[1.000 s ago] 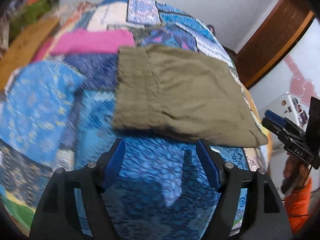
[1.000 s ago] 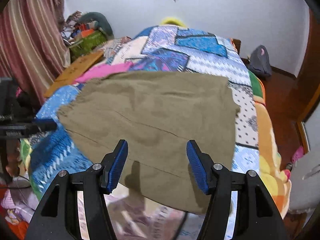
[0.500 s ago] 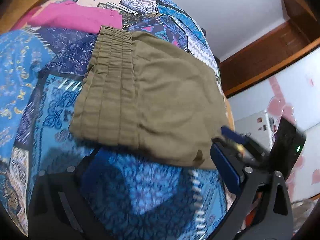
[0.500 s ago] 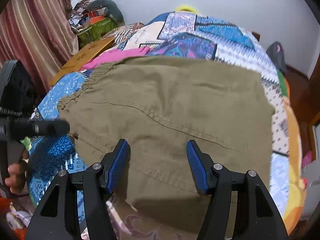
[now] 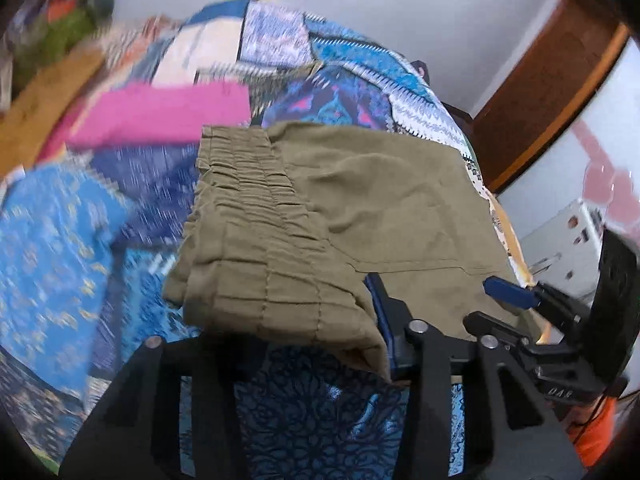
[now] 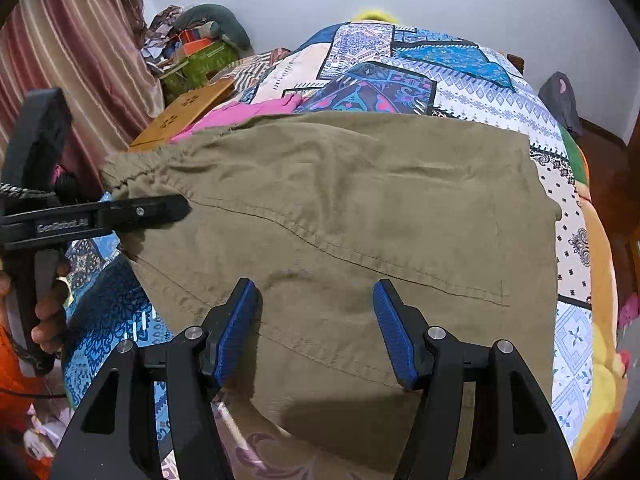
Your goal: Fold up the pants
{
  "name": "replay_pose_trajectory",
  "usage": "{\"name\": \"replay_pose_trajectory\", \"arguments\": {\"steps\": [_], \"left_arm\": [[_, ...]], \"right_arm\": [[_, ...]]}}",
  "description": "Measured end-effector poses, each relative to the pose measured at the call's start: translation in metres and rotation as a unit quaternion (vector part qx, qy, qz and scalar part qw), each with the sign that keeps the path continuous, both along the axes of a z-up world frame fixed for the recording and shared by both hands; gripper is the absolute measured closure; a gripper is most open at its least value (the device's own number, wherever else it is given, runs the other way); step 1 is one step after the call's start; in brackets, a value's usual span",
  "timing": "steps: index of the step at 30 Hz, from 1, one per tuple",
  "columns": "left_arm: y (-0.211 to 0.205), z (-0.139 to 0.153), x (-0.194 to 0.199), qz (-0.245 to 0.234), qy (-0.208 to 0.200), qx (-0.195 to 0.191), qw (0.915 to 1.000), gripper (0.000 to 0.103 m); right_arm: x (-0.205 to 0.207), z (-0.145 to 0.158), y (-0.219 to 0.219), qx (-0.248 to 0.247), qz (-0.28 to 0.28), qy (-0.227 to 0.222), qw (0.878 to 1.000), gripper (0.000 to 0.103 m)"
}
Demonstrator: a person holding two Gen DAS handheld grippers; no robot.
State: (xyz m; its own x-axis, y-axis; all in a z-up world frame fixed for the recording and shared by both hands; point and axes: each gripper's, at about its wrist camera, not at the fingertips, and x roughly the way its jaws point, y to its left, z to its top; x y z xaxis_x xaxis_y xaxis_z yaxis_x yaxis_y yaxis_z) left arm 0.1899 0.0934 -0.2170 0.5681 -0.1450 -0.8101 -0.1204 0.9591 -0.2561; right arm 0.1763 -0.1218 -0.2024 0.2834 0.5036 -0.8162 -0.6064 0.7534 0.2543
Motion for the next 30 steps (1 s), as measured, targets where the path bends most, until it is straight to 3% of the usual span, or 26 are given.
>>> {"name": "replay_pose_trajectory", "arguments": {"steps": [2,4,9,15,19,24,27,30], "left_arm": [[-0.008,0.011,-0.005,-0.005,-0.019,0.045,0.9988,0.066],[-0.008,0.019,-0.01,-0.005,-0.034,0.065,0.9973,0.071],[0.002,0.047,-0.029,0.01,-0.073,0.08,0.994,0.077],[0.0,0.073,-0.056,0.008,-0.107,0.113,0.9878,0.079],[-0.013,0.074,-0.059,0.002,-0.112,0.138,0.9841,0.079],[-0.025,0.082,-0.063,-0.004,-0.125,0.157,0.9797,0.08],[-0.033,0.088,-0.064,-0.014,-0.132,0.173,0.9758,0.08],[-0.042,0.092,-0.064,-0.023,-0.137,0.187,0.9725,0.08]], "right_arm": [[0.005,0.006,0.002,0.006,0.007,0.01,1.0,0.046],[0.008,0.02,0.004,0.03,-0.001,-0.001,1.0,0.046],[0.015,0.037,0.028,0.049,-0.006,-0.023,0.999,0.046],[-0.001,0.021,0.081,0.014,0.068,-0.011,0.998,0.047],[-0.014,0.007,0.098,0.002,0.099,0.006,0.995,0.051],[-0.014,0.017,0.069,0.025,0.07,0.014,0.997,0.052],[-0.019,0.03,0.033,0.026,0.038,-0.014,0.999,0.051],[-0.022,0.037,0.0,-0.005,0.008,-0.044,0.999,0.051]]}}
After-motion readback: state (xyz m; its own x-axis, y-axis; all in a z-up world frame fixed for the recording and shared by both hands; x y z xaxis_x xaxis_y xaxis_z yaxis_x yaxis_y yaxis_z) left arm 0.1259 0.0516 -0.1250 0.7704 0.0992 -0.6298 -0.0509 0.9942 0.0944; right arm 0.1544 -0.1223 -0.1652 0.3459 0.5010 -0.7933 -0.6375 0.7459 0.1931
